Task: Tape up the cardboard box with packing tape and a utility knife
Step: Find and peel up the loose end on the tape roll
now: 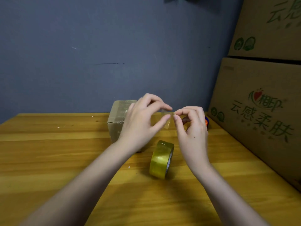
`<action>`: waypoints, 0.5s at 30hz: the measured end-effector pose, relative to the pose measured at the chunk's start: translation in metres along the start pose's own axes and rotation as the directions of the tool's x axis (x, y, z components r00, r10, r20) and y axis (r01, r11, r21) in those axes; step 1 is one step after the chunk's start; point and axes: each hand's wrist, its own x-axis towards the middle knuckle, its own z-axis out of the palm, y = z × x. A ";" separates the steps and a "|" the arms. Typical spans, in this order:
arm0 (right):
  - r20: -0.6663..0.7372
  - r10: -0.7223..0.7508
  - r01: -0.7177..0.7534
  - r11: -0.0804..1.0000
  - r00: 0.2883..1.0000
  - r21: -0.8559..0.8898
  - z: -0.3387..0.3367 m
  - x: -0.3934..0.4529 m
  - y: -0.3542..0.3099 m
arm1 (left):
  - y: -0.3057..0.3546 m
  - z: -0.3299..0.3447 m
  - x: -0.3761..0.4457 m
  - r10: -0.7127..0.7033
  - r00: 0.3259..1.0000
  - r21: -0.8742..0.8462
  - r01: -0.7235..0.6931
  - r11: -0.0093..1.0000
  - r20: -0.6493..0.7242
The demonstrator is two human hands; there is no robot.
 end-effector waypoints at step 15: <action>0.044 0.011 -0.012 1.000 0.999 0.016 -0.003 0.001 0.002 | -0.007 0.003 0.008 -0.125 0.991 -0.191 0.132 0.973 0.049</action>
